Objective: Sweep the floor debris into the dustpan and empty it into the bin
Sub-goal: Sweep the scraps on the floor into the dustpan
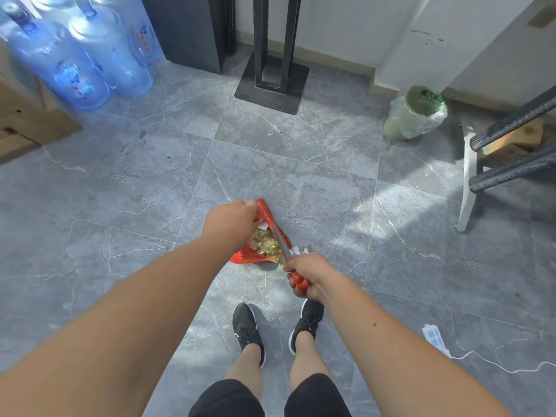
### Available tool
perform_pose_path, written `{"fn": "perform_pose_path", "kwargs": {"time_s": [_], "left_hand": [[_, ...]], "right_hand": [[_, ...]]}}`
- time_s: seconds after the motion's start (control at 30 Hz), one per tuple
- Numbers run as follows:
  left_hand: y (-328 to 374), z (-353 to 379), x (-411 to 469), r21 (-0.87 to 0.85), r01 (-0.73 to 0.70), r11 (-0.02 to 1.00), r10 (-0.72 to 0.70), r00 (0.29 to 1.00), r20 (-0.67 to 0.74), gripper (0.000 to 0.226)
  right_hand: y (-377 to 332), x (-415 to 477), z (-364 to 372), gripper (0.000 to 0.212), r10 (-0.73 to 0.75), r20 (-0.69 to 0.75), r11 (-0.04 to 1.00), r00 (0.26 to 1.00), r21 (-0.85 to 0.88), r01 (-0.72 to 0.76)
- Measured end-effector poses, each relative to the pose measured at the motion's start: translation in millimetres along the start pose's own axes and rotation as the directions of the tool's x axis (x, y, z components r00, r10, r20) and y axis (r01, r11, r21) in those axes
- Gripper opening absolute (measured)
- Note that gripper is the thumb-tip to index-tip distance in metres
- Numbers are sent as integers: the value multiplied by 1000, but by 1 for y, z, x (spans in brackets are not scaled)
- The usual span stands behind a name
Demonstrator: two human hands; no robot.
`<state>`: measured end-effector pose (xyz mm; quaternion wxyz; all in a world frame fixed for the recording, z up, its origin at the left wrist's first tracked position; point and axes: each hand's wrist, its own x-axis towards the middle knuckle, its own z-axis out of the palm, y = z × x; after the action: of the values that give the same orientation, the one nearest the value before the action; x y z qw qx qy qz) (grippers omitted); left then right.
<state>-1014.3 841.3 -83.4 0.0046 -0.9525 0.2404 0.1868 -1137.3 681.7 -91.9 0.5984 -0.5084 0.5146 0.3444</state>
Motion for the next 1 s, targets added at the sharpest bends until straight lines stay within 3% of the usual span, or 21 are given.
{"fn": "perform_pose_path", "kwargs": {"time_s": [0.27, 0.57, 1.0], "left_hand": [[-7, 0, 0, -8, 23, 1000, -23, 1000, -6, 21], [-14, 4, -4, 10, 26, 1000, -26, 1000, -18, 29], [-23, 8, -12, -21, 24, 999, -24, 999, -32, 31]], "right_hand": [[-4, -3, -8, 15, -13, 39, 995, 999, 95, 9], [-8, -9, -25, 12, 12, 36, 974, 999, 227, -20], [-15, -32, -59, 6, -50, -114, 988, 992, 137, 65]]}}
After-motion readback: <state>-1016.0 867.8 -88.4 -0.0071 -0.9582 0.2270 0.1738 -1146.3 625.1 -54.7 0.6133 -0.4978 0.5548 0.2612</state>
